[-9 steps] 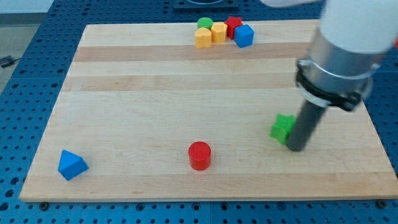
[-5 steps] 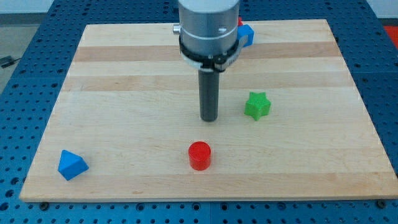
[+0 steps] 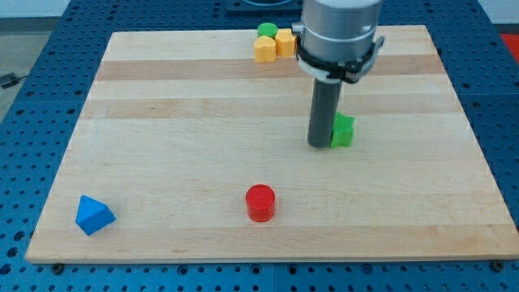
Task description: Move the green star to the bottom of the yellow hexagon
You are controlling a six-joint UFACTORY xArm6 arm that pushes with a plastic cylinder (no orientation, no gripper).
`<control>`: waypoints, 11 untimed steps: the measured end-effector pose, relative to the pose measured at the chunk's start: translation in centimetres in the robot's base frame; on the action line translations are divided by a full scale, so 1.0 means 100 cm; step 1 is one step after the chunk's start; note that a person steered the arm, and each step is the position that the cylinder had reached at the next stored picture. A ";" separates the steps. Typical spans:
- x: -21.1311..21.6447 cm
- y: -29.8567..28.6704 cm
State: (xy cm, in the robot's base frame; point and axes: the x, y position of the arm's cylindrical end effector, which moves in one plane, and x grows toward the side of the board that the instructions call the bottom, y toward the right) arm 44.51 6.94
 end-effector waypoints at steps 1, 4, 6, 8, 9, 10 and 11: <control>-0.006 0.002; 0.036 0.082; -0.028 0.049; 0.013 0.040; 0.058 0.049; 0.060 0.013; 0.017 -0.014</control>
State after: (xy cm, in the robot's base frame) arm 46.18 5.54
